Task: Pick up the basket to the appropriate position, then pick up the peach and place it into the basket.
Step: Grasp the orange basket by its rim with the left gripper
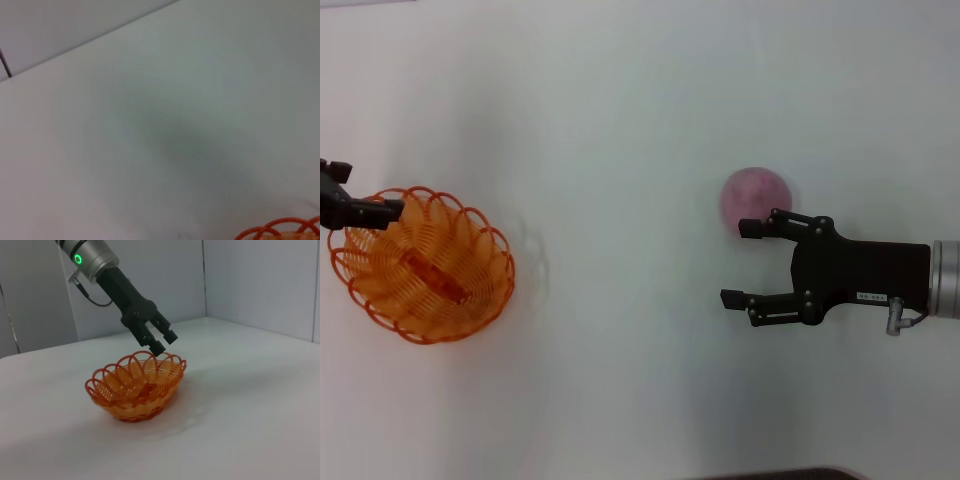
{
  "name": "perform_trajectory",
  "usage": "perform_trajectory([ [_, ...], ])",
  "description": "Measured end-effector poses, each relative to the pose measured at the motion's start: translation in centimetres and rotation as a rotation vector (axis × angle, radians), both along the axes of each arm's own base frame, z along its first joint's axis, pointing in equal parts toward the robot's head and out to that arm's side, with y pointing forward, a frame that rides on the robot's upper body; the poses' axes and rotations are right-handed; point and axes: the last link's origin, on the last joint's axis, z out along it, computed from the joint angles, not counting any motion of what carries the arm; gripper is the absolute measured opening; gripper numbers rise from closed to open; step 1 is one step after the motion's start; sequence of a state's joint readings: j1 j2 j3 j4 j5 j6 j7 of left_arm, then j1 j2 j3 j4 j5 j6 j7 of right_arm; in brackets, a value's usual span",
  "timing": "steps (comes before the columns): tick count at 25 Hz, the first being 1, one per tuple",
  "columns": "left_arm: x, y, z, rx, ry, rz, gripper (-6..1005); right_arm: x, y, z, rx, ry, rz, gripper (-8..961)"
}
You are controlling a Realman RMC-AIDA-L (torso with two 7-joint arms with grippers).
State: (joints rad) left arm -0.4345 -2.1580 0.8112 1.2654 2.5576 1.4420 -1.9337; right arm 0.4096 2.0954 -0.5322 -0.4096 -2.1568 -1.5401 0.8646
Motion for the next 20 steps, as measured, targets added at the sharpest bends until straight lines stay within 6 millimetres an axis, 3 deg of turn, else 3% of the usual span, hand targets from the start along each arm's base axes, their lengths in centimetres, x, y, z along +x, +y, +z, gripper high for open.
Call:
perform_trajectory([
  [20,0.17,0.74,-0.71,-0.106,0.124,0.061,816,-0.12,0.14,-0.01,0.0,-0.001,0.008,957],
])
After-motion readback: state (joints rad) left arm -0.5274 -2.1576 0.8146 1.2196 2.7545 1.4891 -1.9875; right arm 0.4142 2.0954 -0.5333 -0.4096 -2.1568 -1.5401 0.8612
